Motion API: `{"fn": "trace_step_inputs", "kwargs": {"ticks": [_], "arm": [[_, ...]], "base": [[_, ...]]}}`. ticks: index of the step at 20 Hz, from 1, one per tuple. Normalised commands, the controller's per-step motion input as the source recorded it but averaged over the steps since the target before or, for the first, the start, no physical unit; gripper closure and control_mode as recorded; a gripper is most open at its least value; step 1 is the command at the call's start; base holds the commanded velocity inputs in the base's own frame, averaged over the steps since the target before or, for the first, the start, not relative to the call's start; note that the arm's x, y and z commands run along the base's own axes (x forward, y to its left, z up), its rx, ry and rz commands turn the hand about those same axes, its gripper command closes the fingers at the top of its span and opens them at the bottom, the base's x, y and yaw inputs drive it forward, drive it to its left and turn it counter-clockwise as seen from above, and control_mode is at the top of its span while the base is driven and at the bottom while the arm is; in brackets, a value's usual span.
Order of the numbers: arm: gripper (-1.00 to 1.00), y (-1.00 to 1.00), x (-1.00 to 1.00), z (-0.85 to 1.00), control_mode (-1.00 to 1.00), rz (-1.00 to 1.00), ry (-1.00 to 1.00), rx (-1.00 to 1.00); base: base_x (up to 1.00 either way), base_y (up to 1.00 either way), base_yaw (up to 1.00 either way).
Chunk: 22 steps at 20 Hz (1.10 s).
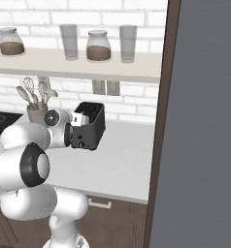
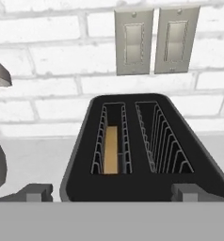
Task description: Start the toaster. Once the lever pops up, take the bread to the plate on the dining counter.
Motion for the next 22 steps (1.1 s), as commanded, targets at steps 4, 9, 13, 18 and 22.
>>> {"fn": "trace_step_inputs", "kwargs": {"ticks": [4, 9, 13, 18, 22], "arm": [[-1.00, 0.00, 0.14, 0.00, -1.00, 0.00, 0.00, 0.00], [-1.00, 0.00, 0.10, 0.00, -1.00, 0.00, 0.00, 0.00], [-1.00, 0.00, 0.00, -0.06, -1.00, 0.00, 0.00, 0.00], [-1.00, 0.00, 0.00, -0.15, -1.00, 0.00, 0.00, 0.00], [-1.00, 0.00, 0.00, -0.05, -1.00, 0.00, 0.00, 0.00]], "base": [[0.00, 0.00, 0.00], [0.00, 0.00, 0.00], [0.00, 0.00, 0.00], [0.00, 0.00, 0.00], [0.00, 0.00, 0.00]]}}
